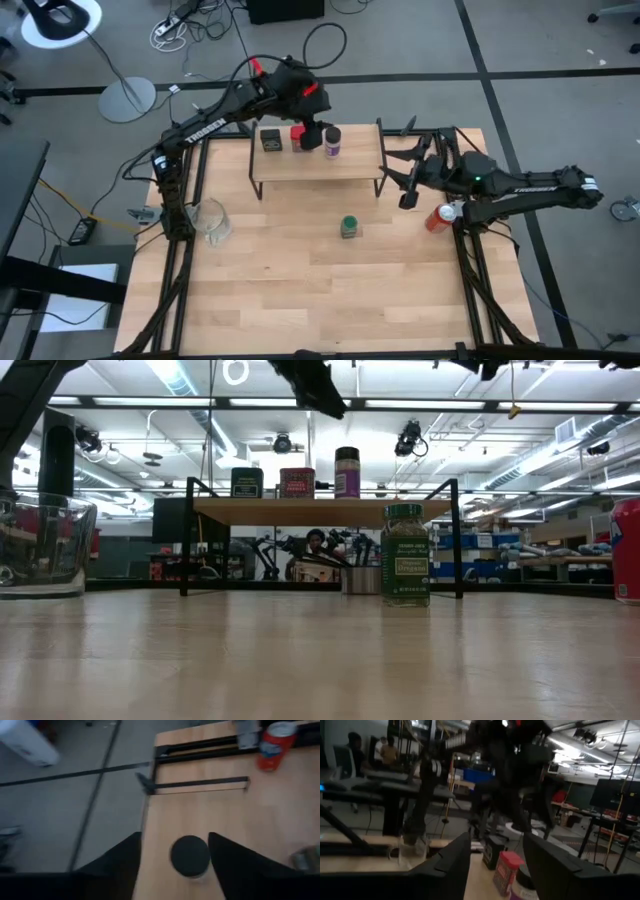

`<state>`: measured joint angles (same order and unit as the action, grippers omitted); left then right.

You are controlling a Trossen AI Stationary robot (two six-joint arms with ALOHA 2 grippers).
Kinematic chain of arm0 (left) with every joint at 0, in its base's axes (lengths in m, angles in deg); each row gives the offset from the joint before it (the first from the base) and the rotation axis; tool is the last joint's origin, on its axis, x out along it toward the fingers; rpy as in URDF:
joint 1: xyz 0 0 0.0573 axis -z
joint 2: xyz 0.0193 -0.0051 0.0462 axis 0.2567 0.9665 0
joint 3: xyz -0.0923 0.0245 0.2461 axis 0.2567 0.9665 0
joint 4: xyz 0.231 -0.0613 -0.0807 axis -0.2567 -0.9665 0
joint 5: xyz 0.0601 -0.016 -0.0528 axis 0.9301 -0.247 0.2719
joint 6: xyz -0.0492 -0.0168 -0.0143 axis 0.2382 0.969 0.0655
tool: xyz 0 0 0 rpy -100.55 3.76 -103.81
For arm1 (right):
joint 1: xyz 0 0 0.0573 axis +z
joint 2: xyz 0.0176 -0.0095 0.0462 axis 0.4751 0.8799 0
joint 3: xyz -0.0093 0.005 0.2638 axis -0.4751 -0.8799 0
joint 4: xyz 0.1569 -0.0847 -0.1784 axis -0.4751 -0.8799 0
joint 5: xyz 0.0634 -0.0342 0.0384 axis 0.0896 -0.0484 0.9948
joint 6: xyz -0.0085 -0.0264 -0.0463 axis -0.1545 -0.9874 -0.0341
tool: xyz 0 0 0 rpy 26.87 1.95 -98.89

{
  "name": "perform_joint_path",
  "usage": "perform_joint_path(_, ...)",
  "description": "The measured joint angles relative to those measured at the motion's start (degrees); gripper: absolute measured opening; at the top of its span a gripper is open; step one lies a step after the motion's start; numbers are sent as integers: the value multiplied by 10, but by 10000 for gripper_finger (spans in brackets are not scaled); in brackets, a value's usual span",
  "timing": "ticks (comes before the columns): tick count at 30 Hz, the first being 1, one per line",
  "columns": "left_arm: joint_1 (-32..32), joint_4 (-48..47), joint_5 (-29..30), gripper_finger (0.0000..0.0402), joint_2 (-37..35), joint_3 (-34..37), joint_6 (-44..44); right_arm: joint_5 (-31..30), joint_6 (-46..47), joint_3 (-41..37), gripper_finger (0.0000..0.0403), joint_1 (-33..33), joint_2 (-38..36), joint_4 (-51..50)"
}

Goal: Shelf spices
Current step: Put the black seasoning bottle on the shelf

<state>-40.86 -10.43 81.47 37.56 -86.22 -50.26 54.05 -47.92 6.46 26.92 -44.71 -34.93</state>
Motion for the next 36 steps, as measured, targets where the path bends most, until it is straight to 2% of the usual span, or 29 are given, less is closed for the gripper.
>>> perform_joint_path(4, 25, -36, 91, 146, 0, -51, 0, 0, -18, 0, 136, -11, 48, 7)
perform_joint_path(8, 47, -65, 152, 32, 0, -105, 1, 1, -23, 0, 68, -29, 105, 55)
perform_joint_path(9, 52, -72, 168, 17, 0, -119, 2, 5, -24, 0, 49, -36, 120, 70)
perform_joint_path(12, 67, -72, 230, 8, -20, -115, 2, 28, -21, 0, 8, -58, 161, 101)
perform_joint_path(17, 86, -99, 312, 3, -71, -114, 25, 42, 2, 2, 4, -90, 226, 121)
perform_joint_path(26, 152, -168, 365, 1, -176, -112, 106, 87, 25, 3, 1, -126, 307, 181)
perform_joint_path(31, 192, -178, 439, 1, -223, -65, 134, 106, 40, 4, 1, -137, 339, 195)
perform_joint_path(36, 208, -177, 473, 0, -279, 30, 184, 107, 41, 18, 1, -138, 369, 195)
